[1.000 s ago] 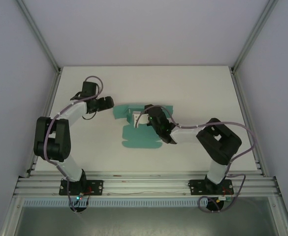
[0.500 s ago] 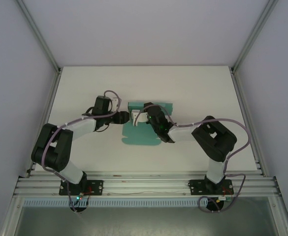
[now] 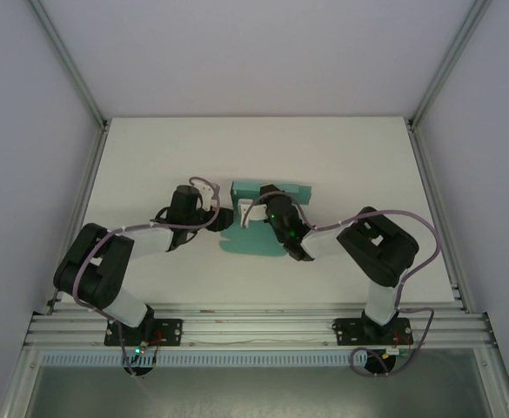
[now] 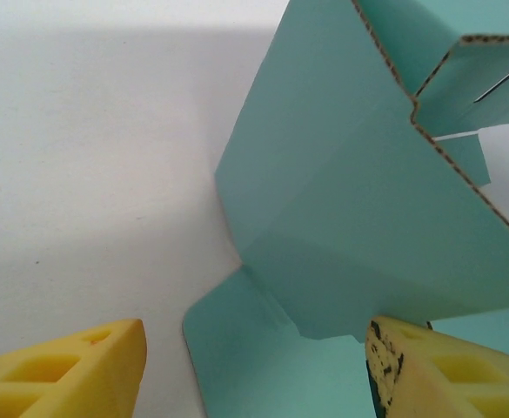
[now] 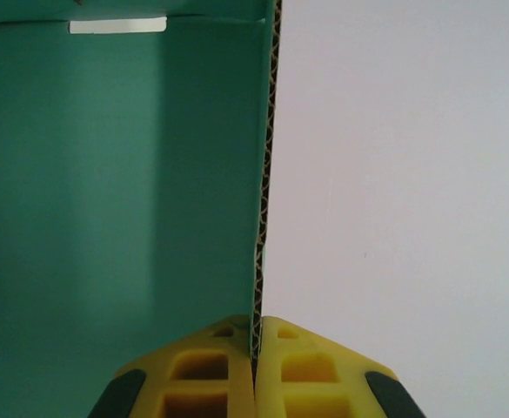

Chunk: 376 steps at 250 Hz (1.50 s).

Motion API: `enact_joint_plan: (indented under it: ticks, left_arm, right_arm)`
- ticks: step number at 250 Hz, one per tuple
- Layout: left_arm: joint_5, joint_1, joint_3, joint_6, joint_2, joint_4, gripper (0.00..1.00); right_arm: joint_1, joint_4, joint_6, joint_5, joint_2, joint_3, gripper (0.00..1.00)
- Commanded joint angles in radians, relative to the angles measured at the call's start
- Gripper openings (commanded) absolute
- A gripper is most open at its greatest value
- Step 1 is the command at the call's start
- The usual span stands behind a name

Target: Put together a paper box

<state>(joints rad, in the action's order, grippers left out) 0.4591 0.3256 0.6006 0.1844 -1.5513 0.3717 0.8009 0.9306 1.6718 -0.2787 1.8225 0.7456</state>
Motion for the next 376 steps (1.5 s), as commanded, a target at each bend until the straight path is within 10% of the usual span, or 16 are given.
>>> enact_joint_plan:
  ticks: [1, 181, 264, 376]
  left_arm:
    - [-0.019, 0.004, 0.013, -0.021, -0.033, 0.140, 0.67]
    - [0.013, 0.064, 0.096, -0.075, -0.200, 0.339, 0.77]
    - [0.273, 0.064, 0.234, -0.161, -0.286, 0.222, 0.60]
    - [0.187, 0.059, 0.265, -0.176, -0.337, 0.070, 0.64]
  right_arm:
    - [0.022, 0.052, 0.047, -0.008, 0.014, -0.046, 0.00]
    - [0.042, -0.197, -0.113, 0.022, -0.040, -0.070, 0.00]
    - [-0.015, -0.386, -0.254, 0.080, -0.079, 0.018, 0.00]
    - [-0.041, -0.588, -0.336, 0.138, -0.131, 0.084, 0.00]
